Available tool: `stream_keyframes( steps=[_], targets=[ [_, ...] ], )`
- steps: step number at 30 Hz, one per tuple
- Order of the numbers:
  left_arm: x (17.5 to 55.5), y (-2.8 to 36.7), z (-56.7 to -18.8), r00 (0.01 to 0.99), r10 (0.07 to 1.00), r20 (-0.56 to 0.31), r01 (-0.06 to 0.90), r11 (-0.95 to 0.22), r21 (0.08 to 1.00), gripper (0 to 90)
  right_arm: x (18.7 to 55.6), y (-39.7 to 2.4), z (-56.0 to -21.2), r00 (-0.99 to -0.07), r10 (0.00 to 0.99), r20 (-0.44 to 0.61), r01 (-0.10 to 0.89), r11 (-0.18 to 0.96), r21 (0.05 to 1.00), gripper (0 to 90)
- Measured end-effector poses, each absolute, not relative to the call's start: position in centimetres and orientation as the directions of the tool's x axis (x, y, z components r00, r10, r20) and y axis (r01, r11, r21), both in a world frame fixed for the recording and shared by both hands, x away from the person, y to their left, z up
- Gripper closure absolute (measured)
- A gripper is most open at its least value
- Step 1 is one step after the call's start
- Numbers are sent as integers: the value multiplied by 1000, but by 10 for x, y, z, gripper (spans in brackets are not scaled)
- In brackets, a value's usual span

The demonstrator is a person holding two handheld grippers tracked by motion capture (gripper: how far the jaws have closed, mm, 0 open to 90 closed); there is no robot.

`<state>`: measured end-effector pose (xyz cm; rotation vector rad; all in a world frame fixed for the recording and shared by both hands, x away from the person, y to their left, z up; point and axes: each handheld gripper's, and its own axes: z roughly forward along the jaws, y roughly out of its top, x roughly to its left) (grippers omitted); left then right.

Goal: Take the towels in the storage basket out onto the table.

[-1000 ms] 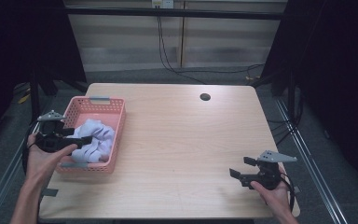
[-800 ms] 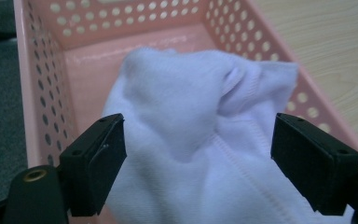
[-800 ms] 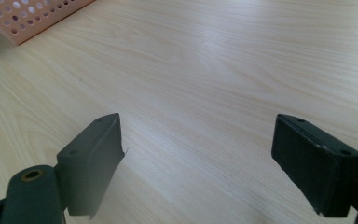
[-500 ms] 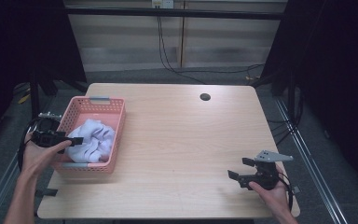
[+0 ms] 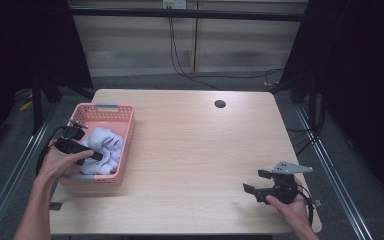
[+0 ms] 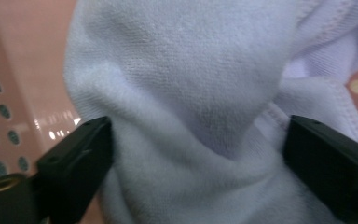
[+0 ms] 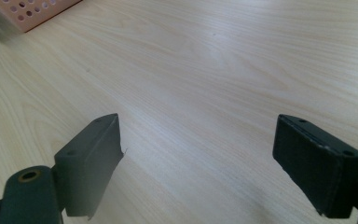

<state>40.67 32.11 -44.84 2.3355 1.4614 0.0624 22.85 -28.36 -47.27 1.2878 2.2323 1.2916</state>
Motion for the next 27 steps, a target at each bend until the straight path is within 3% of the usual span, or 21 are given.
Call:
stream_keyframes(
  steps=[17,23,24,27],
  targets=[
    [428,292,-464,424,900,-97,895,-401,195,8,227,-277,-473,-600,776,192,571,248,783,173],
    [427,283,-457,456,886,-85,880,-435,193,228,227,-278,-473,-604,777,178,566,260,782,174],
    [426,283,-455,447,890,-90,882,-421,213,228,227,-278,-473,-604,777,178,566,260,782,174],
    [423,289,-449,462,882,-97,866,-424,267,426,227,-279,-472,-596,782,180,567,252,784,174]
  ],
)
